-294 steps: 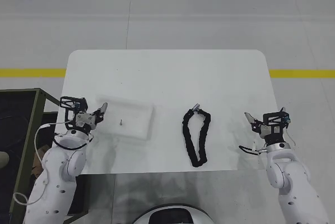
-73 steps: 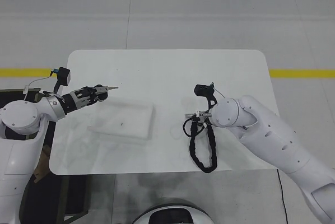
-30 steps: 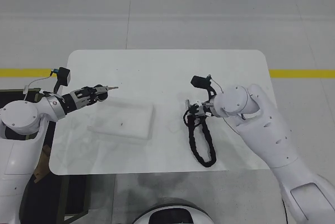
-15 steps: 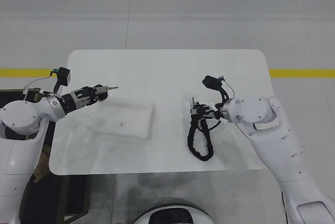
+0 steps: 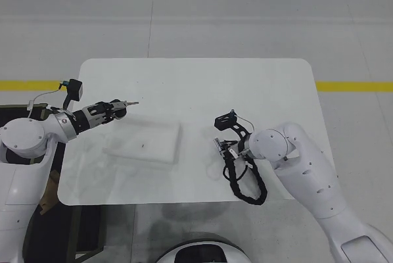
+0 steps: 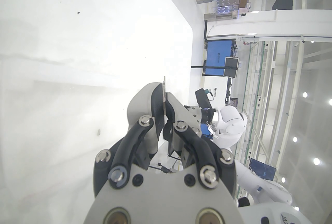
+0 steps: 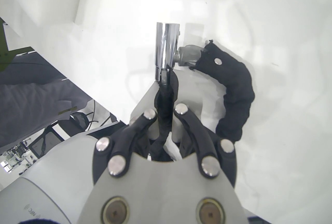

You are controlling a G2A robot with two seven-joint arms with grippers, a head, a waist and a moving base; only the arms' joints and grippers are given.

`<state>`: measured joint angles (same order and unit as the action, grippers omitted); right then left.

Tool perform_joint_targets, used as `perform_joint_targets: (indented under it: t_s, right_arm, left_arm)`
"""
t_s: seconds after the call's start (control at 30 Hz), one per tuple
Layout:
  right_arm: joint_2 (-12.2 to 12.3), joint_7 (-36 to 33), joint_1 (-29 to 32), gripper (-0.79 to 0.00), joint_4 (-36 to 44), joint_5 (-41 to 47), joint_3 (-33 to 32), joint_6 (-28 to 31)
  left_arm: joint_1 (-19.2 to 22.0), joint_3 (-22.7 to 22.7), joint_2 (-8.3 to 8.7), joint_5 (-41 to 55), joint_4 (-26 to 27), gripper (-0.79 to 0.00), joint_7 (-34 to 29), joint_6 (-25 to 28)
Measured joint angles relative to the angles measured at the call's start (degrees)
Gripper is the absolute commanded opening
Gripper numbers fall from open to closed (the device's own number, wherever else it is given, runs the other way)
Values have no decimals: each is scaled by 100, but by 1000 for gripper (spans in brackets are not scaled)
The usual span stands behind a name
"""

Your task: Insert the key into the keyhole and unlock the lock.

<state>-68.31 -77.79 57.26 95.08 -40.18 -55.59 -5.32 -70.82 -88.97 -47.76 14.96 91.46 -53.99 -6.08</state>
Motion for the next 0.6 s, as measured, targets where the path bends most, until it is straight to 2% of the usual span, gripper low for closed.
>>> perform_joint_targets:
  t_s: [0.03,0.13,0.4,0.43,0.5,0.53,0.6]
  right_arm:
    - [-11,-3,15,-526,-37,-17,8,0]
    - [-39,-70,42,-499,-114,-143,28,4]
    - [-109,-328,75,-526,-65,-321,-47,33]
    - [-118,-362,77,-542,-54,-362,-40,27]
    - [-142,-431,77,-754,-38,-461,-16,5]
    - [-153,-458,77,-785,-33,-489,-6,2]
    - [-181,-520,75,-785,-32,-518,10,2]
  left_arm:
    - [0,0,0,0,0,-785,0,0]
    - [0,0,0,0,0,-785,0,0]
    - [0,0,0,0,0,-785,0,0]
    - [0,0,0,0,0,-785,0,0]
    - [0,0,0,0,0,-785,0,0]
    - [0,0,0,0,0,-785,0,0]
    - [0,0,0,0,0,-785,0,0]
